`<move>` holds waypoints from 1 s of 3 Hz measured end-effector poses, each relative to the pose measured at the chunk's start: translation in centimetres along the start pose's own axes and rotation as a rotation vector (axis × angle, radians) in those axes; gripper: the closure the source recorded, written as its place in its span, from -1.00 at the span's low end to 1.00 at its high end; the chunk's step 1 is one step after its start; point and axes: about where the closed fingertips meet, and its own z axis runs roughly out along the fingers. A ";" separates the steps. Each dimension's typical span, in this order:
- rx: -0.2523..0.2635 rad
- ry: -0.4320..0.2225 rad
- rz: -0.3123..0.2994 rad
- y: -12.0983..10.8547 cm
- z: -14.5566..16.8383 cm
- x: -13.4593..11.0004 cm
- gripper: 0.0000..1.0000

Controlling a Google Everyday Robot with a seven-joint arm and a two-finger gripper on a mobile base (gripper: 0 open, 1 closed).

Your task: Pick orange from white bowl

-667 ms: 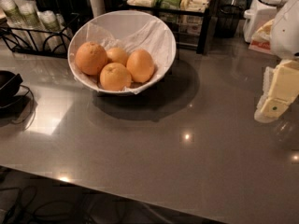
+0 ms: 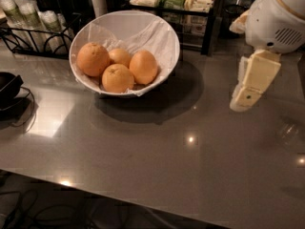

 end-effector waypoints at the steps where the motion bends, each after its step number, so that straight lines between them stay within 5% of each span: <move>1: 0.021 -0.116 -0.095 -1.9 0.6 -7.0 -1.00; 2: 0.021 -0.116 -0.095 -1.9 0.6 -7.0 -1.00; 3: 0.019 -0.210 -0.094 -2.9 2.5 -10.1 -1.00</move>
Offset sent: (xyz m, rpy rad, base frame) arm 0.0243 0.0524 0.0142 0.0634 -0.0518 0.0926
